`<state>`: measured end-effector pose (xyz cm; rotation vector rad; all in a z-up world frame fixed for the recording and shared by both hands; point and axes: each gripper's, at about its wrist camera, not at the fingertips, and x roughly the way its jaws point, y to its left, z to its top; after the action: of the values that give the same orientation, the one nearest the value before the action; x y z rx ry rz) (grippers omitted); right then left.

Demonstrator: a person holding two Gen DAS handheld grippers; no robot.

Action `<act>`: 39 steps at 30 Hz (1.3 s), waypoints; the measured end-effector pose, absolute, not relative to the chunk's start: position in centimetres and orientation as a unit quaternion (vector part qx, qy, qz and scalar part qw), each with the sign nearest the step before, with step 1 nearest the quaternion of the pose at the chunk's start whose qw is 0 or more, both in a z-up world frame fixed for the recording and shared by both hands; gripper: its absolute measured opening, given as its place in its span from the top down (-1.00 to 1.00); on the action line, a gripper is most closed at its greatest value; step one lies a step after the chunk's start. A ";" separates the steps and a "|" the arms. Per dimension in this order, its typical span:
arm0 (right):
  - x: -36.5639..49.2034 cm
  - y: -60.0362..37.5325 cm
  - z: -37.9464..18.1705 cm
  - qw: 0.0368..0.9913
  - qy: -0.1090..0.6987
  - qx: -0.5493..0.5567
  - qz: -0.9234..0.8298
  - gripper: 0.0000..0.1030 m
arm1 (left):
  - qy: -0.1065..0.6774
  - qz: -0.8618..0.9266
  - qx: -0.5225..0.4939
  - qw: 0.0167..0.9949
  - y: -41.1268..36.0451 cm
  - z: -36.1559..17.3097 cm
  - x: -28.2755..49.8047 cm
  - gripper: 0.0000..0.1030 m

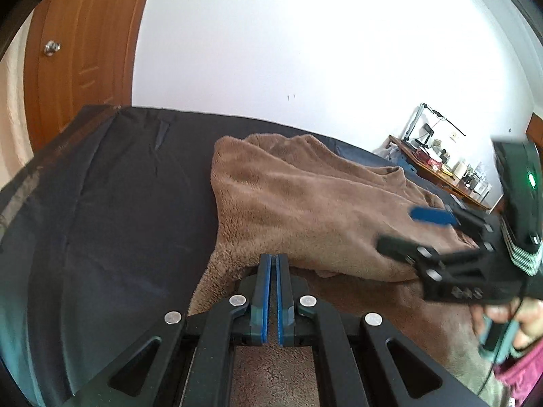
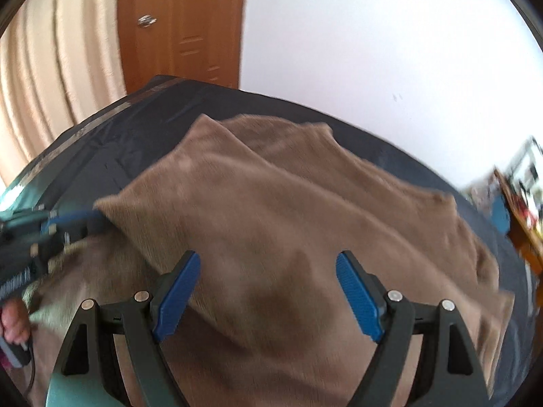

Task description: Fold clothes

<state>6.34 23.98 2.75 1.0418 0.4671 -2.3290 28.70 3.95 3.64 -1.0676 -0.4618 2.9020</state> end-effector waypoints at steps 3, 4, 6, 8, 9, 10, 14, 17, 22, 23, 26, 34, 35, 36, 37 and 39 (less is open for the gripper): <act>7.6 26.5 2.2 0.262 0.133 0.406 -0.866 -0.66 | -0.138 0.929 -0.343 0.000 4.1 3.1 28.4 0.95; 8.2 27.3 2.0 0.258 0.121 0.409 -0.867 -0.67 | -0.137 0.927 -0.348 -0.003 4.0 2.9 28.2 0.95; 9.7 29.0 1.6 0.256 0.101 0.415 -0.867 -0.68 | -0.137 0.924 -0.357 -0.009 3.9 2.7 28.1 0.95; 11.1 30.8 1.3 0.249 0.079 0.417 -0.871 -0.71 | -0.140 0.921 -0.363 -0.010 3.6 2.3 27.9 0.95; 11.7 31.7 1.1 0.245 0.071 0.420 -0.871 -0.71 | -0.142 0.920 -0.365 -0.009 3.5 2.2 27.8 0.95; 12.1 32.6 1.0 0.239 0.064 0.424 -0.871 -0.71 | -0.144 0.919 -0.367 -0.009 3.3 2.1 27.8 0.95; 13.4 36.3 -0.3 0.203 0.034 0.439 -0.875 -0.72 | -0.166 0.911 -0.378 0.004 2.2 1.5 27.2 0.95; 13.9 38.8 -0.9 0.189 -0.005 0.442 -0.877 -0.72 | -0.220 0.892 -0.393 0.028 0.5 0.9 26.9 0.95; 14.3 40.0 -0.9 0.199 -0.044 0.428 -0.881 -0.80 | -0.313 0.863 -0.394 0.041 -3.1 1.1 27.5 0.95; 14.3 40.0 -0.9 0.203 -0.046 0.427 -0.880 -0.85 | -0.308 0.868 -0.389 0.033 -3.5 1.6 27.8 0.95; 14.3 39.8 -1.0 0.216 -0.052 0.427 -0.876 -0.94 | -0.233 0.893 -0.385 0.024 -2.1 2.9 28.1 0.95; 14.4 40.8 -1.1 0.235 -0.085 0.422 -0.871 -0.97 | 0.040 0.915 -0.401 0.027 6.1 3.2 26.7 0.95; 14.4 40.9 -1.1 0.237 -0.089 0.422 -0.871 -0.97 | 0.066 0.912 -0.405 0.019 6.9 2.9 26.3 0.95; 14.5 41.1 -1.1 0.239 -0.094 0.421 -0.870 -0.97 | 0.093 0.908 -0.409 0.011 7.8 2.5 25.9 0.95; 14.5 41.3 -1.1 0.241 -0.099 0.420 -0.869 -0.97 | 0.089 0.907 -0.412 0.008 7.7 2.4 25.6 0.95; 14.5 41.7 -1.1 0.247 -0.109 0.418 -0.867 -0.97 | 0.075 0.905 -0.419 0.003 7.3 2.1 24.8 0.95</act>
<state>14.54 41.68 -1.09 1.1402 -0.2981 -2.3659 24.84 7.27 2.15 -1.3129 0.2353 2.8376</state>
